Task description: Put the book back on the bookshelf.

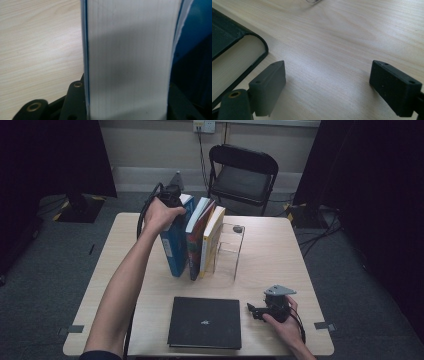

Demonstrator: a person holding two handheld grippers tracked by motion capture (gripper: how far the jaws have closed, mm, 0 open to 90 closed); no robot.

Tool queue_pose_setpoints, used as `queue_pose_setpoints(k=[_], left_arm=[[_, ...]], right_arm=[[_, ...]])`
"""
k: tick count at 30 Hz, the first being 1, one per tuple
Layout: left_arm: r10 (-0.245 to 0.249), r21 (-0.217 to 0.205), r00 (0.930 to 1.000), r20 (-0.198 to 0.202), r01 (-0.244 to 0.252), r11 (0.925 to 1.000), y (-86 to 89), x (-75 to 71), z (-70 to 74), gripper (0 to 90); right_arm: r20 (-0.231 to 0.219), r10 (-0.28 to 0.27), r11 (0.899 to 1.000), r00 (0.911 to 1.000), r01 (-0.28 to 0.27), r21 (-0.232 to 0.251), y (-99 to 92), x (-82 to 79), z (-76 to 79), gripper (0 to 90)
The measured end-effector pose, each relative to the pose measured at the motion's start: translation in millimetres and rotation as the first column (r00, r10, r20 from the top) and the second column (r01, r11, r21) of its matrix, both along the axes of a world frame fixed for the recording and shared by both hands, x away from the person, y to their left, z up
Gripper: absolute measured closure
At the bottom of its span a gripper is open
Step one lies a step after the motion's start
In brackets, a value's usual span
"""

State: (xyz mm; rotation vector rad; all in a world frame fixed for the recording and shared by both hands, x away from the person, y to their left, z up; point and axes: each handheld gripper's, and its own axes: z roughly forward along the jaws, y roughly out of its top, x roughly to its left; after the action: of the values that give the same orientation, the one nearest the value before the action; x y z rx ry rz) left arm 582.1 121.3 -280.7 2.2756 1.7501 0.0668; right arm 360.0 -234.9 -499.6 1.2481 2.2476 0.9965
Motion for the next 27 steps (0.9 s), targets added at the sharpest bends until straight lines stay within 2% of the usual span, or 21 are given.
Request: queue_pose_setpoints(k=[4, 8, 10, 11, 13, 19, 23, 27], left_arm=[[-0.004, 0.001, 1.0, -0.001, 0.004, 1.0, 3.1, 1.3, -0.9, 61.1], [0.021, -0.004, 0.9998, 0.001, -0.021, 0.9998, 5.3, 0.0, -2.4, 61.0], [0.053, 0.0, 0.9986, 0.003, -0.053, 0.9986, 5.8, -1.4, -2.8, 61.0], [0.053, 0.0, 0.9986, 0.003, -0.053, 0.9986, 5.8, -1.4, -2.8, 61.0], [0.091, 0.007, 0.9958, -0.003, -0.091, 0.9958, 3.1, -3.4, -2.4, 61.1], [0.118, 0.012, 0.993, -0.001, -0.118, 0.9929, 0.5, -5.9, -2.9, 61.0], [0.125, 0.008, 0.992, -0.009, -0.125, 0.9921, 1.4, -7.2, -2.7, 60.5], [0.122, 0.01, 0.9924, 0.016, -0.122, 0.9925, -0.3, -7.8, 2.5, 57.0]], right_arm=[[-0.002, 0.001, 1.0, 1.0, -0.001, -0.004, 0.3, -0.5, 0.0, 13.4], [-0.002, 0.0, 1.0, 1.0, 0.0, -0.005, 0.6, -0.7, 0.0, 13.4], [-0.001, 0.001, 1.0, 1.0, -0.001, -0.007, 0.8, -1.0, 0.0, 13.4], [-0.001, 0.001, 1.0, 1.0, -0.001, -0.007, 0.8, -1.0, 0.0, 13.4], [0.001, 0.005, 1.0, 1.0, -0.005, -0.011, 0.9, -1.4, -0.1, 13.4], [-0.001, 0.007, 1.0, 1.0, -0.007, -0.01, 0.9, -2.0, 0.0, 13.4], [-0.001, 0.008, 1.0, 1.0, -0.008, -0.01, 1.0, -2.2, 0.0, 13.4], [0.001, 0.008, 1.0, 1.0, -0.008, -0.012, 1.1, -2.1, 0.0, 13.4]])
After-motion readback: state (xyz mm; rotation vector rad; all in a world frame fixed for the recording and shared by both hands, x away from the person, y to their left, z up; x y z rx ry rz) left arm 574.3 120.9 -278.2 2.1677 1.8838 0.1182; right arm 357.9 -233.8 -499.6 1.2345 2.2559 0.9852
